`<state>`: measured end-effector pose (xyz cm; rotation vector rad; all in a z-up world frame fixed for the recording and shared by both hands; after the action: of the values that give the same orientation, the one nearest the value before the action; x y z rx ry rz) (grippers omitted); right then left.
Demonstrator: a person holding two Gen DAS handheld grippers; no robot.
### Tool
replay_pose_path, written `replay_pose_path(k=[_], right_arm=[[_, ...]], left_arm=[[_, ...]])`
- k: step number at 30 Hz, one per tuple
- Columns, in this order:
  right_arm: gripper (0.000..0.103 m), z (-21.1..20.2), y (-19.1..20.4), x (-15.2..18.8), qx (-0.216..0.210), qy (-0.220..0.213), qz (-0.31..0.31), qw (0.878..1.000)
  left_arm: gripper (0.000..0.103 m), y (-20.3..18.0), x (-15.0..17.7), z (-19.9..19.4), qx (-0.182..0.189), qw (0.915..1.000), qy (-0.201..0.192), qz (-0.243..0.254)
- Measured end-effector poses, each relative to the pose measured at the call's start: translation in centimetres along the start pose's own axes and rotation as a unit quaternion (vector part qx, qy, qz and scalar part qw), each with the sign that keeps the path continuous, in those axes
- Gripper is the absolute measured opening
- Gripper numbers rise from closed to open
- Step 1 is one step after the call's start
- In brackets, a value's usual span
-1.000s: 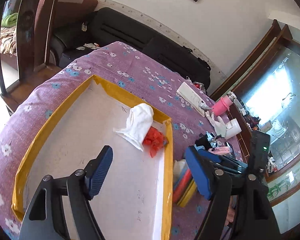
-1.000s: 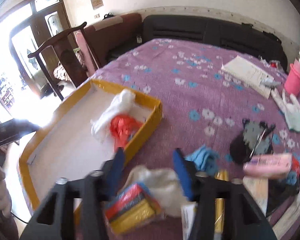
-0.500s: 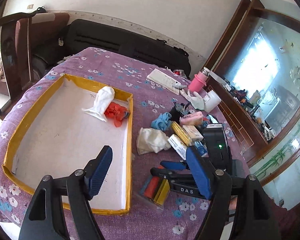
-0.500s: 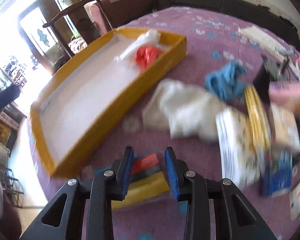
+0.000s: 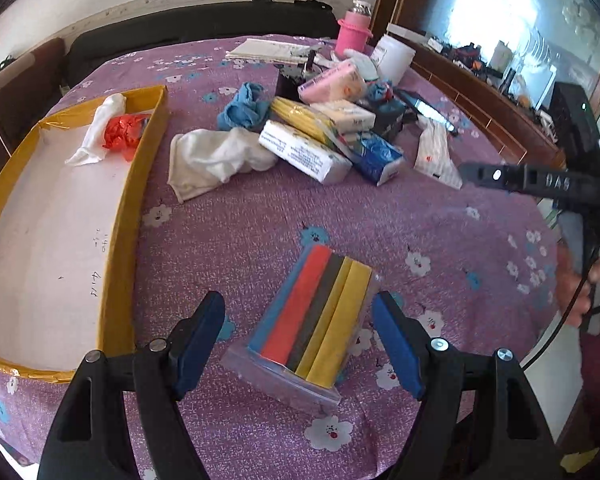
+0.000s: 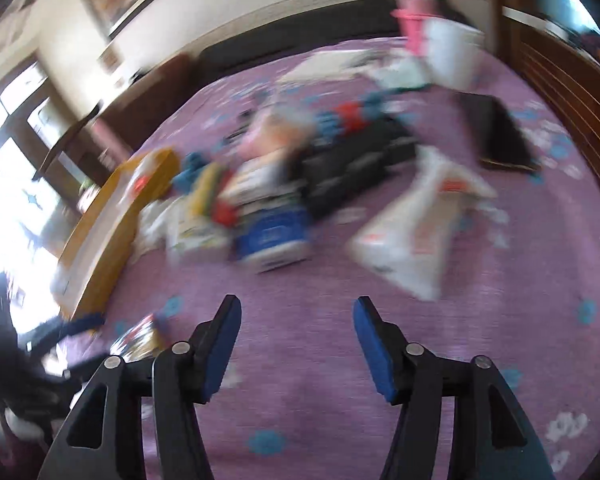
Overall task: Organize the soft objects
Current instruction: 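Grasp the striped sponge pack with the left tool while the right tool grasps the red-text tissue pack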
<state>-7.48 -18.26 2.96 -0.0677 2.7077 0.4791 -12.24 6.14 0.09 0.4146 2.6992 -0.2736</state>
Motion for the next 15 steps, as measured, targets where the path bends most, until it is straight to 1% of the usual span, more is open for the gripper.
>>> replay_pose_path(k=[2, 4, 7, 9, 11, 13, 15], right_arm=[[0.067, -0.9, -3.5, -0.2, 0.019, -0.013, 0.048, 0.999], [0.067, -1.2, -6.6, -1.1, 0.031, -0.020, 0.083, 0.996], [0.069, -1.2, -8.9, -1.7, 0.034, -0.025, 0.114, 0.993], [0.071, -0.7, -9.2, -2.5, 0.029, -0.028, 0.120, 0.992], [0.075, 0.6, -8.1, -3.6, 0.029, -0.027, 0.118, 0.992], [0.075, 1.6, -7.4, -4.5, 0.042, -0.022, 0.111, 0.993], [0.075, 3.3, -6.2, -5.6, 0.065, -0.016, 0.101, 0.993]], left_arm=[[0.075, -0.6, 0.1, 0.9, -0.014, 0.9998, 0.011, 0.008], [0.075, -0.8, 0.1, 1.3, -0.015, 0.9997, 0.016, 0.013], [0.075, -1.1, -0.1, 2.0, -0.018, 0.9994, 0.024, 0.017], [0.075, -1.1, -0.1, 2.4, -0.018, 0.9992, 0.032, 0.017], [0.075, -1.2, -0.2, 2.6, -0.026, 0.9990, 0.030, 0.020], [0.075, -1.4, -0.3, 2.7, -0.030, 0.9989, 0.028, 0.020], [0.075, -1.4, -0.3, 2.8, -0.032, 0.9991, 0.024, 0.016]])
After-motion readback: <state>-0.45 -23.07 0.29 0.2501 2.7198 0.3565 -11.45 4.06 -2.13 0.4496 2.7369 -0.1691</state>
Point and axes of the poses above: each gripper's, at about its wrist camera, not at the fingertips, and z roughly the way its jaws point, y to its left, x to its underside, the point moved 4 cm from there along z, roughly the way its jaws point, and after that the axes turned 11 degrees about y, right-handed, at the moved point
